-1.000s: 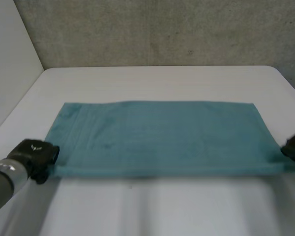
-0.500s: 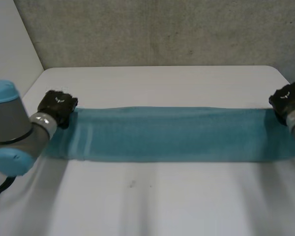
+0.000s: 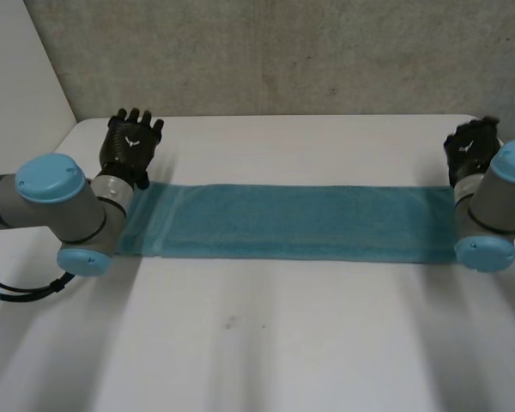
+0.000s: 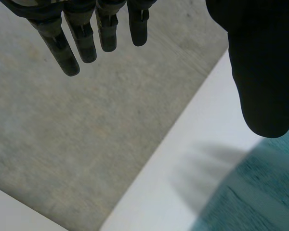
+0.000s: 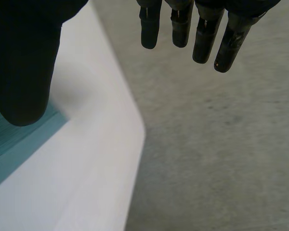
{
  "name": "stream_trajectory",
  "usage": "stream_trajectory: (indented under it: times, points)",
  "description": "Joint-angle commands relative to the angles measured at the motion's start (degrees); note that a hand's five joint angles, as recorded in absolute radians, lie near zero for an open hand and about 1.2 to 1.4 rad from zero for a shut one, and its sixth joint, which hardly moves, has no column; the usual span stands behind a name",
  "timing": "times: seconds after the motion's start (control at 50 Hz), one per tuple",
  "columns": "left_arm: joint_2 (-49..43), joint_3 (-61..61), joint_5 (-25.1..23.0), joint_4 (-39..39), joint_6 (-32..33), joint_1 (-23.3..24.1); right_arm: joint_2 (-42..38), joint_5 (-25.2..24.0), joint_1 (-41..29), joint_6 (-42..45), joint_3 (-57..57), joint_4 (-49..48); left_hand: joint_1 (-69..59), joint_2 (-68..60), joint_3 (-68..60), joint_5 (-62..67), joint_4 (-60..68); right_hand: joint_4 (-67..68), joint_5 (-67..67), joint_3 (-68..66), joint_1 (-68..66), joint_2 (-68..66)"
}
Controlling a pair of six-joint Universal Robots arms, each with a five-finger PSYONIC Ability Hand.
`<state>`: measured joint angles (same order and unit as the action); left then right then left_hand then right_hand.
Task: Fold the laundry
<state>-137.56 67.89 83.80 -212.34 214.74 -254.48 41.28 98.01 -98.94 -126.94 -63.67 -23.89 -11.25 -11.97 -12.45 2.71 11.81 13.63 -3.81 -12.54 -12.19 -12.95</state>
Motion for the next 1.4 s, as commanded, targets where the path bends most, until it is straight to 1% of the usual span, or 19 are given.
stream_trajectory:
  times: [0.02, 0.1, 0.16, 0.2, 0.22, 0.26, 0.34, 0.4, 0.52, 0.62, 0.74, 0.8, 1.16, 1.2, 1.22, 1.24, 1.26, 1.28, 1.4]
  points:
    - [9.12, 7.76, 0.48, -1.06, -0.11, 0.39, 14.5, -0.63, 0.68, -12.25, -7.16, -2.83, 1.25, 1.97, 2.45, -2.71, -1.81, -3.63, 3.81, 2.54, 2.19, 2.95]
    - [14.07, 12.44, 0.84, -0.88, -0.55, 0.3, 22.85, -2.46, 0.86, -17.72, -11.99, -0.64, 1.25, 1.97, 2.45, -2.71, -1.81, -3.63, 3.81, 2.54, 2.19, 2.95]
    - [19.61, 17.72, 0.84, -0.35, -0.64, 0.3, 25.69, -4.15, 0.95, -18.7, -14.2, 0.69, 1.25, 1.97, 2.45, -2.71, -1.81, -3.63, 3.81, 2.54, 2.19, 2.95]
    - [24.77, 23.05, 0.84, 0.7, -0.9, 0.3, 30.42, -8.69, 2.52, -20.01, -17.88, 4.62, 1.25, 1.97, 2.45, -2.71, -1.81, -3.63, 3.81, 2.54, 2.19, 2.95]
    - [24.79, 23.08, 0.84, 0.7, -0.9, 0.3, 30.44, -8.72, 2.53, -20.02, -17.89, 4.64, 1.25, 1.97, 2.45, -2.71, -1.81, -3.63, 3.81, 2.54, 2.19, 2.95]
    - [26.81, 25.54, 0.75, 1.32, -1.69, 0.39, 33.76, -13.18, 5.76, -21.41, -21.13, 9.36, 1.25, 1.97, 2.45, -2.71, -1.81, -3.63, 3.81, 2.54, 2.19, 2.95]
    - [32.95, 31.15, 0.75, 4.12, -7.73, 1.27, 35.53, -16.96, 8.32, -23.52, -23.51, 14.11, 1.25, 1.97, 2.45, -2.71, -1.81, -3.63, 3.81, 2.54, 2.19, 2.95]
    - [35.94, 33.18, 0.75, 6.75, -14.49, 1.53, 35.71, -19.95, 10.95, -25.63, -24.74, 18.6, 1.25, 1.97, 2.45, -2.71, -1.81, -3.63, 3.81, 2.54, 2.19, 2.95]
    - [37.01, 34.42, 1.01, 11.68, -25.58, 1.71, 34.66, -25.4, 16.23, -26.52, -27.03, 25.29, 1.25, 1.97, 2.45, -2.71, -1.81, 4.83, -4.65, -5.92, -6.28, -5.51]
    - [36.22, 34.85, 1.19, 11.95, -28.58, 1.27, 28.44, -28.66, 17.9, -25.82, -28.0, 25.65, 1.25, 1.97, 2.45, -2.71, -1.81, 9.38, -9.2, -10.47, -10.83, -10.06]
    - [34.99, 35.82, 1.53, 11.51, -28.67, 0.74, 23.5, -32.09, 19.13, -25.55, -28.35, 22.76, 1.25, 1.97, 2.45, -2.71, -1.81, 12.57, -12.39, -13.66, -14.02, -13.26]
    - [34.99, 35.91, 1.98, 11.51, -28.76, 0.74, 22.1, -32.45, 19.66, -25.55, -28.44, 19.95, 1.25, 1.97, 2.45, -2.71, -1.81, 18.46, -18.28, -19.55, -19.91, -19.14]
    - [34.64, 38.9, 3.21, 8.88, -28.41, 0.65, 15.24, -31.57, 20.54, -22.39, -26.16, 17.91, 1.25, 1.97, 2.45, -2.71, -1.81, 24.87, -24.69, -25.96, -26.31, -25.55]
    - [34.55, 38.9, 3.21, 8.96, -28.32, 0.65, 14.79, -31.48, 20.54, -21.77, -25.89, 17.92, 1.25, 1.97, 2.45, -2.71, -1.81, 30.43, -30.25, -31.52, -31.88, -31.11]
    - [34.46, 38.9, 3.21, 8.88, -28.32, 0.65, 14.36, -31.48, 20.63, -21.34, -25.63, 17.92, 1.25, 1.97, 2.45, -2.71, -1.81, 39.76, -39.57, -40.85, -41.2, -40.44]
    - [34.46, 38.9, 3.21, 8.88, -28.32, 0.65, 14.35, -31.48, 20.63, -21.33, -25.63, 17.92, 1.25, 1.97, 2.45, -2.71, -1.81, 39.85, -39.67, -40.94, -41.3, -40.53]
    - [34.46, 38.9, 3.21, 8.88, -28.41, 0.65, 14.18, -31.39, 20.72, -21.16, -25.37, 17.83, 1.25, 1.97, 2.45, -2.71, -1.81, 57.0, -56.82, -58.09, -58.45, -57.68]
    - [34.46, 38.9, 3.3, 8.88, -28.32, 0.65, 14.09, -31.22, 20.98, -21.07, -24.84, 17.65, 1.25, 1.97, 2.45, -2.71, -1.81, 66.27, -66.09, -67.36, -67.72, -66.96]
    - [34.46, 38.9, 3.3, 8.96, -28.32, 0.65, 14.09, -28.32, 22.57, -21.07, -23.61, 16.51, 1.25, 1.97, 2.45, -2.71, -1.81, 66.37, -66.19, -67.46, -67.81, -67.05]
